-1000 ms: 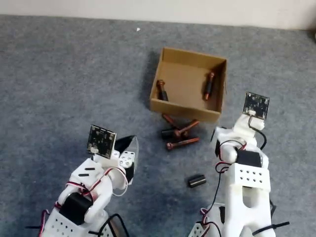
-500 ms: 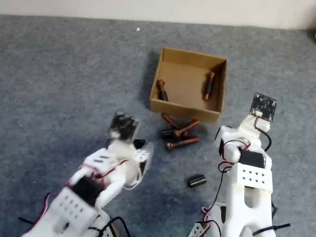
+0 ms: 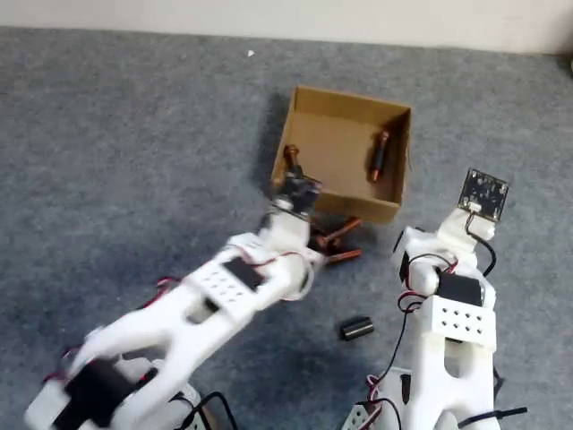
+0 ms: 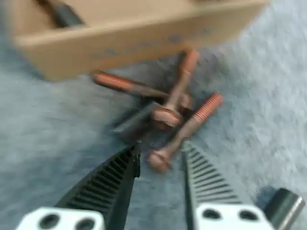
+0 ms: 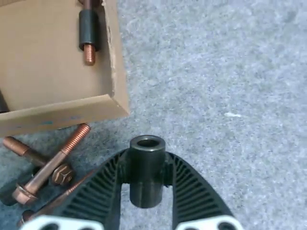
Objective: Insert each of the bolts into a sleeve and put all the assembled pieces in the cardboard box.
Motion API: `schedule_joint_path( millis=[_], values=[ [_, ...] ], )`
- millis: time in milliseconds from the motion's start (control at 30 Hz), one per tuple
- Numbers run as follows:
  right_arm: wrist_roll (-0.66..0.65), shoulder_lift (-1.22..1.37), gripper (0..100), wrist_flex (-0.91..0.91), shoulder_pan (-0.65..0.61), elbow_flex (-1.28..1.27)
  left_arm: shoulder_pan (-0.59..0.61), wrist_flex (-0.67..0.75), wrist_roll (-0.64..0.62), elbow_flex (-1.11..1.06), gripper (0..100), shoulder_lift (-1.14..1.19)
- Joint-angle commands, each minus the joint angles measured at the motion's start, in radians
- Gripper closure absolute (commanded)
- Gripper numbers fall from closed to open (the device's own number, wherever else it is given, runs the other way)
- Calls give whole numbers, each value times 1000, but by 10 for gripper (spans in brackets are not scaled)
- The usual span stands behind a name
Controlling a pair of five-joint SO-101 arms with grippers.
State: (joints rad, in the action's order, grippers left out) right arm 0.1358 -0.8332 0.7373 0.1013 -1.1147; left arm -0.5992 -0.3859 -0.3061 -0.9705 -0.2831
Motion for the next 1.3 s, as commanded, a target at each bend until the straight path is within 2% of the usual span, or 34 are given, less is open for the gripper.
schedule_joint_path(
  millis=[0, 233, 500, 633, 833, 1033, 1267],
  values=[
    [5, -24, 992, -33, 12, 15, -84, 28, -14, 133, 812, 174],
    [5, -24, 992, -33, 10, 15, -84, 11, -37, 259, 819, 302],
    [3, -24, 992, -33, 8, 15, -84, -325, -34, 452, 819, 389],
    [3, -24, 992, -33, 8, 13, -71, -423, -34, 489, 829, 417],
    [3, -24, 992, -33, 8, 13, -44, -457, -32, 470, 995, 383],
    [3, -24, 992, -33, 8, 12, 13, -499, -25, 467, 993, 302],
    [3, -24, 992, -33, 7, 12, 5, -572, -28, 475, 989, 206]
  ],
)
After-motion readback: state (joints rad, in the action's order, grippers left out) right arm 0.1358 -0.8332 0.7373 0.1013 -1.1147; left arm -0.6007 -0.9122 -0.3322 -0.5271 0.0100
